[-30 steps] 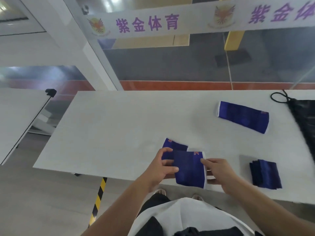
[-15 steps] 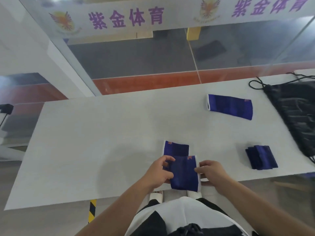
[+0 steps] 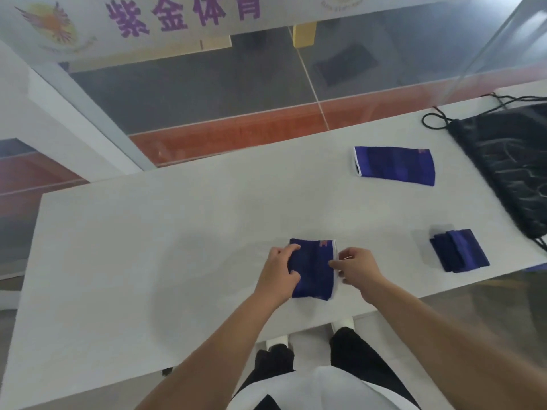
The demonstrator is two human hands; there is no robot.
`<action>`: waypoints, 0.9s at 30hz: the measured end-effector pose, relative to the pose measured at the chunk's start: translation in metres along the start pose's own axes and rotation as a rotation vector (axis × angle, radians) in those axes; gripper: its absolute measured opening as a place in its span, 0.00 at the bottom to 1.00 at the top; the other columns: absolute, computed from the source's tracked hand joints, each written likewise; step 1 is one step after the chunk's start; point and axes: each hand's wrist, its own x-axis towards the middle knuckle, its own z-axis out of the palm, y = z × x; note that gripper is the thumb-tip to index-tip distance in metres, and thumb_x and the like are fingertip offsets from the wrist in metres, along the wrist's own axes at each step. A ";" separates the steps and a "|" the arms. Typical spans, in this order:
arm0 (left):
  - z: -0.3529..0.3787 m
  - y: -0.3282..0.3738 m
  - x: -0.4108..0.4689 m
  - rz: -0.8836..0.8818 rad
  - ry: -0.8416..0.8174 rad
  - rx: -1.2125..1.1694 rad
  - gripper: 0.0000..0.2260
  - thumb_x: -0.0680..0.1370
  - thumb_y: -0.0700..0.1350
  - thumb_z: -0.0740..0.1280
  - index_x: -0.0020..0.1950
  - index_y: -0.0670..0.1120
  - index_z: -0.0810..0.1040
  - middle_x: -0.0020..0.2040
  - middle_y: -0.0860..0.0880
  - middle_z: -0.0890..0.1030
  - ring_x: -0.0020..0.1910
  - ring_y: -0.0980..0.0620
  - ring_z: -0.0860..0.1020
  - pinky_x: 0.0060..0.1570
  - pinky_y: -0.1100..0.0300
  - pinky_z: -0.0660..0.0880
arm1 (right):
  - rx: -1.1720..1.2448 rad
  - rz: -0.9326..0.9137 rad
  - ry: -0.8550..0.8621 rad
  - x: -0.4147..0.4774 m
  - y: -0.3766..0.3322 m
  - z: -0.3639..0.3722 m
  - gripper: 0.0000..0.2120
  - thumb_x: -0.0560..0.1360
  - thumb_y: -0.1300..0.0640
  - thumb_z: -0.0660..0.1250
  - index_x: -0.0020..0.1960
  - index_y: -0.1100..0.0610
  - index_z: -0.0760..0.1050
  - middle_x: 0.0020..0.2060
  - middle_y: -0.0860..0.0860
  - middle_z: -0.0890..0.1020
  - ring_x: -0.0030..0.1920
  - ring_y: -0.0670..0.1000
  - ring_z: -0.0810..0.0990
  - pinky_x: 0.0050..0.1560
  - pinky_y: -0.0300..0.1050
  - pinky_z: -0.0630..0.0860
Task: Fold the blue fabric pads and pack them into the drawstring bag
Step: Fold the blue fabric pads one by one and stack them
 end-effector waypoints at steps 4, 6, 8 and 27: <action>0.008 -0.005 -0.003 0.023 0.030 0.065 0.27 0.77 0.36 0.64 0.76 0.50 0.67 0.65 0.47 0.68 0.57 0.51 0.73 0.55 0.64 0.71 | -0.133 -0.071 0.033 -0.002 0.005 0.003 0.11 0.73 0.57 0.74 0.52 0.58 0.77 0.48 0.55 0.83 0.42 0.53 0.80 0.46 0.53 0.78; 0.009 -0.008 -0.007 0.072 0.122 0.171 0.24 0.78 0.38 0.65 0.75 0.49 0.69 0.69 0.47 0.66 0.67 0.48 0.69 0.61 0.62 0.71 | -0.296 -0.260 0.085 -0.008 0.009 0.003 0.21 0.75 0.53 0.72 0.66 0.55 0.72 0.59 0.54 0.79 0.55 0.55 0.79 0.54 0.51 0.76; 0.011 -0.006 -0.010 0.177 0.246 0.285 0.22 0.80 0.41 0.64 0.75 0.48 0.69 0.75 0.47 0.64 0.74 0.46 0.62 0.70 0.55 0.67 | -0.593 -0.576 0.124 -0.012 0.013 0.002 0.30 0.78 0.49 0.68 0.76 0.51 0.62 0.75 0.53 0.67 0.74 0.56 0.67 0.70 0.54 0.66; 0.027 -0.023 0.008 0.069 -0.059 0.781 0.30 0.83 0.63 0.44 0.79 0.56 0.31 0.79 0.54 0.28 0.79 0.46 0.31 0.77 0.43 0.33 | -1.239 -0.690 -0.262 0.022 0.015 -0.012 0.36 0.80 0.33 0.45 0.80 0.45 0.33 0.81 0.45 0.36 0.79 0.53 0.32 0.77 0.64 0.34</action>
